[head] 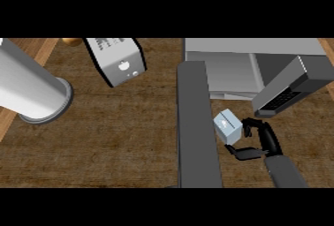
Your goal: Pick up the milk, place it into the microwave and close the microwave
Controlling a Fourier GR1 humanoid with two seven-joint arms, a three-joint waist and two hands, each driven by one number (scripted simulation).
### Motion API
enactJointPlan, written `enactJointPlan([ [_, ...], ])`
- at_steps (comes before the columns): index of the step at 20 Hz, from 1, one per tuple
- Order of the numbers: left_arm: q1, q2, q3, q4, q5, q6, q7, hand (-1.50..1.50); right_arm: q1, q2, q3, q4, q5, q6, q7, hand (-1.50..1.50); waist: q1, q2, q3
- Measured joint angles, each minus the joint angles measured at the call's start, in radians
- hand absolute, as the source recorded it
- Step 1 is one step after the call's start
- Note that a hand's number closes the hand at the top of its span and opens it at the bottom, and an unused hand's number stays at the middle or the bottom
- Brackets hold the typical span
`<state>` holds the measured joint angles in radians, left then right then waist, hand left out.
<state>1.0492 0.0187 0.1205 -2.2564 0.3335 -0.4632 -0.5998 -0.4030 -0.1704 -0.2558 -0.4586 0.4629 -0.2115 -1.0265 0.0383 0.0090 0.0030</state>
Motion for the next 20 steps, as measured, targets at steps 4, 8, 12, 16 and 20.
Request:
enactJointPlan([
  [4,-0.013,0.005,0.017,0.015,0.018,-0.01,0.008,-1.5,-0.05,-0.005,-0.02,0.059,-0.019,0.014,-0.033,1.5,-0.003,0.0,0.0],
  [8,-0.008,0.001,0.036,0.037,0.027,-0.023,0.002,-1.5,-0.088,0.018,-0.004,0.065,-0.032,0.065,-0.045,1.5,-0.008,-0.004,-0.001],
  [12,-0.02,-0.01,0.042,0.04,0.024,-0.015,0.017,-1.5,-0.09,0.036,0.029,-0.005,-0.035,0.099,-0.03,1.5,-0.024,-0.01,-0.002],
  [16,-0.026,-0.014,0.049,0.027,0.033,-0.005,0.041,-1.5,-0.107,0.057,0.049,-0.104,-0.039,0.087,0.028,1.5,-0.032,-0.012,-0.003],
  [20,-0.047,-0.003,0.097,0.072,0.056,-0.033,0.031,-1.5,-0.143,0.082,0.06,-0.17,-0.032,0.037,0.13,1.5,-0.031,-0.012,-0.003],
])
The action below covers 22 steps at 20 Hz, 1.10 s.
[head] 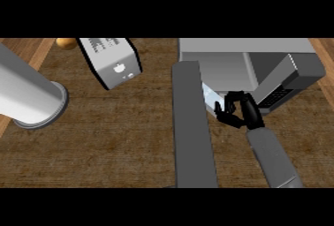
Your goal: Pick up the milk, place it into the microwave and close the microwave
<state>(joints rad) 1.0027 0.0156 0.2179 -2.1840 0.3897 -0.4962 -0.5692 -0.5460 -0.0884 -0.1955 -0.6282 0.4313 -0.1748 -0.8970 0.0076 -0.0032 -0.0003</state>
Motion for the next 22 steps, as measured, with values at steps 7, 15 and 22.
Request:
enactJointPlan([
  [7,-0.054,-0.002,0.032,0.027,0.006,-0.01,0.035,-1.5,-0.142,-0.006,0.01,0.006,0.007,0.013,0.192,1.5,0.006,0.004,0.0],
  [15,-0.122,0.013,0.055,0.059,0.008,-0.014,0.079,-1.5,-0.331,-0.051,-0.035,0.217,0.04,-0.106,0.248,1.5,0.035,0.017,0.001],
  [22,-0.188,0.041,0.06,0.104,0.011,-0.021,0.103,-1.5,-0.413,-0.091,-0.09,0.345,0.049,-0.273,0.309,1.5,0.073,0.037,0.003],
])
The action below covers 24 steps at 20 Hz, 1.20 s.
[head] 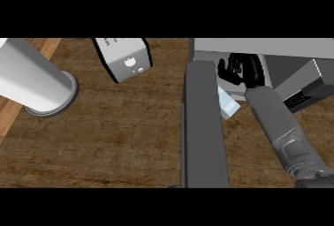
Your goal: Pick up the milk, place it into the microwave and close the microwave
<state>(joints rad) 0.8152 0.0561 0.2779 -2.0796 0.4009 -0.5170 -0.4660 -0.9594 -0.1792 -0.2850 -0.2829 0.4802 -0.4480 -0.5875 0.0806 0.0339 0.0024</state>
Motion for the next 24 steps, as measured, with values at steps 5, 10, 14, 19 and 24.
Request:
enactJointPlan([
  [5,-0.05,0.011,0.002,0.023,-0.008,0.008,0.01,-1.5,-0.031,-0.019,-0.053,0.034,-0.028,-0.086,0.002,-1.5,0.019,0.014,0.001],
  [10,-0.088,0.02,0.002,0.041,-0.036,0.01,0.008,-1.5,-0.045,-0.035,-0.038,0.083,0.009,-0.163,0.001,-1.5,0.035,0.019,0.001],
  [14,-0.118,0.034,-0.002,0.054,-0.051,0.008,0.014,-1.5,-0.06,-0.033,-0.032,0.115,0.019,-0.142,-0.01,-1.5,0.041,0.022,0.002],
  [19,-0.133,0.035,-0.023,0.059,-0.078,-0.005,0.012,-1.5,-0.061,-0.029,-0.051,0.133,0.0,-0.081,-0.048,-1.5,0.038,0.018,0.003],
  [24,-0.146,0.025,-0.053,0.057,-0.093,-0.011,0.021,-1.5,-0.047,-0.022,-0.083,0.137,-0.036,0.004,-0.115,-1.5,0.025,0.013,0.003],
])
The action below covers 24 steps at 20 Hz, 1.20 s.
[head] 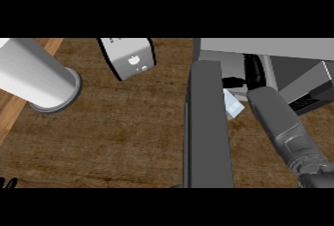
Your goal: Pick up the milk, place it into the microwave and close the microwave
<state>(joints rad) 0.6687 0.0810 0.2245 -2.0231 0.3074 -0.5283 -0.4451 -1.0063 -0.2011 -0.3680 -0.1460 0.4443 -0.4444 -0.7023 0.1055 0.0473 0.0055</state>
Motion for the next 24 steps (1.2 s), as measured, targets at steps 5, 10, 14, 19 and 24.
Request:
enactJointPlan([
  [5,0.011,-0.032,-0.056,-0.027,-0.038,0.002,0.014,-1.5,0.009,0.013,-0.028,0.001,-0.033,0.074,-0.053,-1.5,-0.017,-0.011,-0.001],
  [10,0.014,-0.055,-0.11,-0.056,-0.08,0.01,0.027,-1.5,0.042,0.012,-0.05,0.0,-0.065,0.181,-0.113,-1.5,-0.042,-0.023,-0.002],
  [14,0.026,-0.069,-0.179,-0.099,-0.129,0.032,0.046,-1.5,0.084,0.029,-0.056,-0.008,-0.084,0.24,-0.156,-1.5,-0.062,-0.032,-0.003],
  [19,0.0,-0.077,-0.245,-0.089,-0.192,0.068,0.059,-1.5,0.158,0.048,-0.047,-0.044,-0.105,0.315,-0.194,-1.5,-0.087,-0.043,-0.004],
  [24,-0.058,-0.08,-0.317,-0.086,-0.236,0.106,0.11,-1.5,0.251,0.065,-0.025,-0.114,-0.125,0.384,-0.214,-1.5,-0.109,-0.05,-0.005],
])
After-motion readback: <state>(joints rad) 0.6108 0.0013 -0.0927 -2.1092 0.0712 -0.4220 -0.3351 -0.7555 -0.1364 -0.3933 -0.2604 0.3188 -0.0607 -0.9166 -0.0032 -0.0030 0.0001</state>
